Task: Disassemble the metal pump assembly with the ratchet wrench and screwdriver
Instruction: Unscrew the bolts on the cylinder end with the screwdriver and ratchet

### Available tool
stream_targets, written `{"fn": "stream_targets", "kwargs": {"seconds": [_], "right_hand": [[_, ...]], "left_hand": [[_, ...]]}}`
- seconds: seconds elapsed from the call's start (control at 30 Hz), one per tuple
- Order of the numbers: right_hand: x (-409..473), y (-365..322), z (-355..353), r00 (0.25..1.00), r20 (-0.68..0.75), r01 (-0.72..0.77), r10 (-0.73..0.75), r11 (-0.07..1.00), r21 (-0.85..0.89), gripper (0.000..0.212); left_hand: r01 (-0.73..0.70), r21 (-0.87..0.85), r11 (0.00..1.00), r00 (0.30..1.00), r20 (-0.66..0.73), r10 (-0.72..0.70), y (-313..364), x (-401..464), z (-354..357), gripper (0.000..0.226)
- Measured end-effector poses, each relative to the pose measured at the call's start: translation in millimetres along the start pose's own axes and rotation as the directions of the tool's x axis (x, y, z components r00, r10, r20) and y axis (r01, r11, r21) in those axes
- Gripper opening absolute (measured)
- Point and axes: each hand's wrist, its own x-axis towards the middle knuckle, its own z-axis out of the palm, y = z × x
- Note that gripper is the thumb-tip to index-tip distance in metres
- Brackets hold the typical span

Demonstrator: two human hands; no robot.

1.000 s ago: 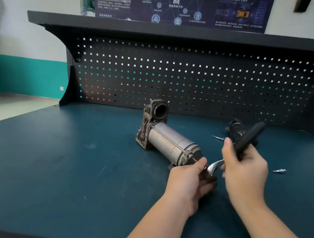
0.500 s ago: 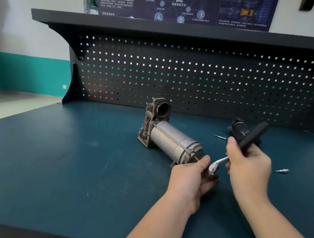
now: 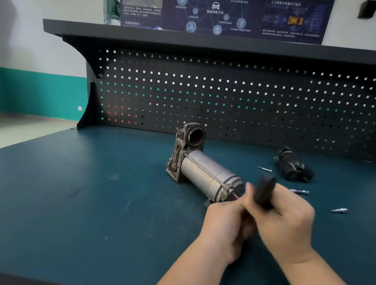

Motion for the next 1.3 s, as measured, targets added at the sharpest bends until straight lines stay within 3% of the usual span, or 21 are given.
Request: {"fn": "stream_targets", "kwargs": {"seconds": [0.07, 0.13, 0.2, 0.27, 0.33, 0.43, 0.5, 0.53, 0.57, 0.63, 0.7, 0.73, 0.8, 0.83, 0.9, 0.93, 1.0, 1.13, 1.17, 1.23, 1.3], "right_hand": [[1.4, -2.3, 4.0, 0.999, 0.039, 0.029, -0.031, 0.999, 0.046, 0.03], [3.0, -2.0, 4.7, 0.922, 0.02, -0.386, 0.387, 0.912, 0.136, 0.031], [4.1, 7.6, 5.9, 0.632, 0.019, -0.746, 0.775, 0.602, 0.284, 0.032], [5.2, 24.3, 5.9, 0.382, 0.088, -0.87, 0.92, 0.326, 0.371, 0.035], [5.5, 25.5, 2.5, 0.492, 0.066, -0.836, 0.868, 0.45, 0.315, 0.038], [1.1, 10.0, -0.9, 0.926, -0.035, -0.371, 0.375, 0.925, 0.085, 0.036], [2.0, 6.4, 0.7, 0.984, -0.01, -0.175, 0.177, 0.981, 0.084, 0.034], [3.0, 7.8, 2.1, 0.967, 0.006, -0.254, 0.254, 0.962, 0.1, 0.033], [5.0, 10.1, 3.2, 0.906, 0.01, -0.42, 0.422, 0.897, 0.135, 0.033], [7.9, 16.9, 6.0, 0.599, 0.044, -0.78, 0.799, 0.571, 0.257, 0.035], [10.4, 28.0, 7.6, 0.234, 0.162, -0.907, 0.959, 0.155, 0.392, 0.033], [12.5, 28.0, 6.8, 0.192, 0.173, -0.911, 0.966, 0.11, 0.397, 0.034], [9.2, 24.0, 4.3, 0.51, 0.058, -0.838, 0.858, 0.48, 0.261, 0.037], [7.6, 18.2, 2.1, 0.741, -0.004, -0.661, 0.671, 0.732, 0.164, 0.038], [4.6, 6.0, 0.3, 0.962, -0.005, -0.273, 0.274, 0.958, 0.088, 0.035], [4.4, 4.1, 1.0, 0.982, 0.007, -0.186, 0.186, 0.977, 0.1, 0.035], [5.4, 6.7, 3.6, 0.92, 0.014, -0.391, 0.392, 0.912, 0.125, 0.034], [10.7, 26.9, 6.9, 0.294, 0.141, -0.903, 0.945, 0.226, 0.365, 0.035], [12.0, 28.1, 6.0, 0.267, 0.156, -0.908, 0.951, 0.194, 0.372, 0.035], [8.5, 23.8, 3.3, 0.58, 0.049, -0.794, 0.813, 0.551, 0.257, 0.038], [5.3, 10.7, -0.3, 0.906, -0.007, -0.419, 0.423, 0.899, 0.13, 0.039]], "left_hand": [[-0.011, 0.02, 1.0, 1.0, -0.027, 0.011, 0.3, 0.8, -1.4, 0.009], [0.004, -0.02, 1.0, 0.999, -0.039, -0.005, 1.4, -0.5, -1.1, 0.005], [0.026, -0.058, 0.998, 0.999, -0.034, -0.029, 2.6, -0.8, 0.3, 0.011], [0.031, -0.056, 0.998, 0.999, -0.041, -0.034, 1.6, 0.9, 1.1, 0.016], [0.023, -0.044, 0.999, 0.999, -0.041, -0.025, 0.2, 2.4, 1.2, 0.015], [0.011, -0.031, 0.999, 1.0, -0.007, -0.011, 0.8, 1.0, -0.2, 0.019], [0.009, -0.037, 0.999, 1.0, 0.016, -0.008, 1.5, 0.2, -1.1, 0.027], [0.012, -0.046, 0.999, 1.0, 0.011, -0.011, 1.7, -0.1, -1.0, 0.028], [0.019, -0.055, 0.998, 1.0, -0.001, -0.019, 2.0, -0.3, -1.0, 0.026], [0.041, -0.068, 0.997, 0.999, -0.019, -0.042, 2.6, -0.6, -0.5, 0.019], [0.05, -0.053, 0.997, 0.998, -0.028, -0.051, 2.3, 0.7, 0.2, 0.013], [0.045, -0.05, 0.998, 0.998, -0.033, -0.047, 1.4, 1.8, 0.4, 0.012], [0.035, -0.066, 0.997, 0.999, -0.038, -0.037, 0.7, 2.4, 0.3, 0.014], [0.027, -0.071, 0.997, 0.999, -0.03, -0.029, 0.6, 2.0, 0.0, 0.016], [0.015, -0.066, 0.998, 1.0, 0.008, -0.014, 1.6, 0.3, -0.5, 0.019], [0.009, -0.062, 0.998, 1.0, 0.02, -0.008, 2.0, -0.6, -0.5, 0.017], [0.012, -0.073, 0.997, 1.0, 0.006, -0.012, 2.3, -1.3, -0.3, 0.014], [0.037, -0.058, 0.998, 0.999, -0.027, -0.039, 2.3, 1.5, 0.4, 0.014], [0.036, -0.055, 0.998, 0.999, -0.03, -0.037, 2.0, 2.1, 0.5, 0.013], [0.032, -0.071, 0.997, 0.999, -0.028, -0.034, 1.0, 2.2, 0.5, 0.014], [0.027, -0.084, 0.996, 1.0, -0.002, -0.027, 1.8, 0.8, -0.2, 0.017]]}}
